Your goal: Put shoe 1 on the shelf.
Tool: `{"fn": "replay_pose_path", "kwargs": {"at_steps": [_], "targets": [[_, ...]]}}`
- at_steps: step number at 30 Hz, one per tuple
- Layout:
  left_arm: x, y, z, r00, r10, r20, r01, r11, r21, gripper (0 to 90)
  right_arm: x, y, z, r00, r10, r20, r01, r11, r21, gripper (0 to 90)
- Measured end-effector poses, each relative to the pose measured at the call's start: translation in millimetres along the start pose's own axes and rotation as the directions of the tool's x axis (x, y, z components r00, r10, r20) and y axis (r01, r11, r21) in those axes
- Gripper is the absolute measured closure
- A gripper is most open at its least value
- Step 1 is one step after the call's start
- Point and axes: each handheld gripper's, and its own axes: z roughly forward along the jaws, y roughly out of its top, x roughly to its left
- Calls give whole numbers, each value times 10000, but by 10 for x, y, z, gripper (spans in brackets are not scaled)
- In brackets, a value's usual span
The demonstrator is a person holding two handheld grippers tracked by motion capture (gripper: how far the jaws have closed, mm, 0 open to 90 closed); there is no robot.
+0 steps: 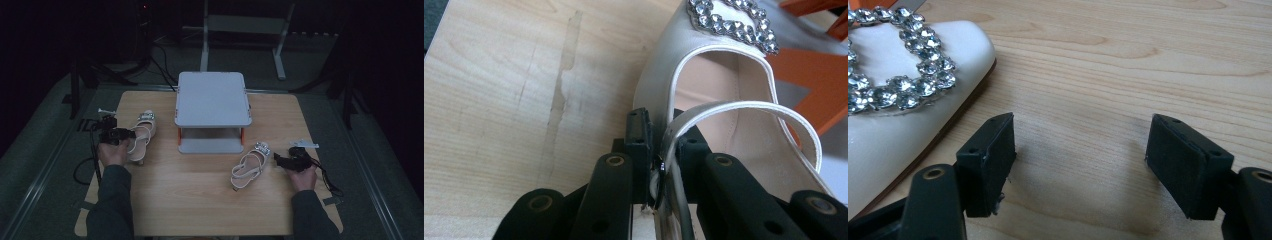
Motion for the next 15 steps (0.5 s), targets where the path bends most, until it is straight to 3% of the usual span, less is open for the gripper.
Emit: {"fn": "replay_pose_path", "kwargs": {"at_steps": [9,15], "targets": [[-141,142,-85,9996,-250,105,251,9996,-120,810,0,0,0,10000,-3,-1,3,10000,0,276],[-306,267,-205,9989,-337,312,351,9984,-450,809,0,0,0,10000,-5,-3,5,10000,0,276]]}}
